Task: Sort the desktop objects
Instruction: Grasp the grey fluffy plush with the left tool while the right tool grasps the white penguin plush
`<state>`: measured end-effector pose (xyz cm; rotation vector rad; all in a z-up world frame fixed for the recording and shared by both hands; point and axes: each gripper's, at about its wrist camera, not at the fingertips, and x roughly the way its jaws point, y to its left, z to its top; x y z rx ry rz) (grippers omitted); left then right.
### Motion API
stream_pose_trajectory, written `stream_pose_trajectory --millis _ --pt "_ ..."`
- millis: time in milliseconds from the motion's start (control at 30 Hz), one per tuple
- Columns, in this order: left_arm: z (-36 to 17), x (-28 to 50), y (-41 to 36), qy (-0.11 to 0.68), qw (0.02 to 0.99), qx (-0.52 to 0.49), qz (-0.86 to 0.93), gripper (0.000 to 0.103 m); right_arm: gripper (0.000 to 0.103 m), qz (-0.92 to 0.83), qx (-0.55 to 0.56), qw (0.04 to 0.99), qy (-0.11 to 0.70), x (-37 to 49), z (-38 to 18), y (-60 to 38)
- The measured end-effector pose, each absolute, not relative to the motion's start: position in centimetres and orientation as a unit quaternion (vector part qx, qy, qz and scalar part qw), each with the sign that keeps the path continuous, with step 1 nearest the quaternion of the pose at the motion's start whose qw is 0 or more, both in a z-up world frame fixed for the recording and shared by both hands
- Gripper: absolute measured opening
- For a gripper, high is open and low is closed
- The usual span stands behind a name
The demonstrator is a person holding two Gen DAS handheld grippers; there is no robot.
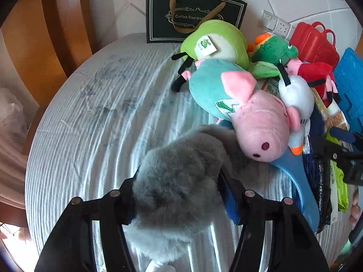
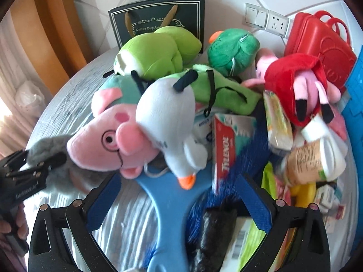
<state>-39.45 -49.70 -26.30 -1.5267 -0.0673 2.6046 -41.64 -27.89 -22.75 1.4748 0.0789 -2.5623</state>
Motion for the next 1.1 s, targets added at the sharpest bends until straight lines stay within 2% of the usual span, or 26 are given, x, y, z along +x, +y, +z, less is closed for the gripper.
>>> stream_pose_trajectory --millis 67,133,233,300,400,467,533,567,800,1100 --pt "-26.9 -39.3 -49.1 -0.01 0.068 -0.519 0.852 0.068 0.097 -0.862 0.498 0.091 0.033 -42.4 -23.0 -27.9" --pt "-27.7 -39.6 -48.6 0.004 0.053 -0.527 0.848 0.068 0.089 -0.859 0.501 0.093 0.039 -43.1 -23.4 -27.9" --pt "-28.8 -41.0 -49.1 -0.027 0.042 -0.54 0.84 0.068 0.083 -0.857 0.505 0.095 0.04 -44.2 -24.0 -27.8" --pt "-28.7 -41.7 -49.3 -0.041 0.041 -0.534 0.844 0.053 0.083 -0.857 0.503 0.1 0.04 -44.9 -24.2 -27.9" --pt "-27.7 -42.2 -48.9 -0.034 0.036 -0.516 0.855 0.045 0.083 -0.859 0.499 0.106 0.043 -46.0 -24.6 -28.2" --pt "-27.0 -42.3 -48.6 -0.029 0.036 -0.503 0.863 0.043 0.081 -0.86 0.496 0.113 0.043 -46.9 -24.8 -28.5" --pt "-26.2 -42.2 -48.4 -0.019 0.034 -0.49 0.871 0.043 0.061 -0.86 0.495 0.12 0.037 -47.7 -25.1 -28.8" --pt "-25.9 -42.1 -48.2 -0.015 0.033 -0.485 0.874 0.042 0.041 -0.858 0.497 0.131 0.025 -47.9 -25.2 -29.0" --pt "-22.6 -39.6 -48.7 -0.015 0.024 -0.45 0.893 0.041 0.04 -0.87 0.472 0.143 0.01 -46.2 -23.3 -29.2" --pt "-14.7 -33.9 -47.1 -0.002 0.028 -0.361 0.932 0.041 0.04 -0.9 0.409 0.149 -0.017 -39.4 -15.9 -27.5"
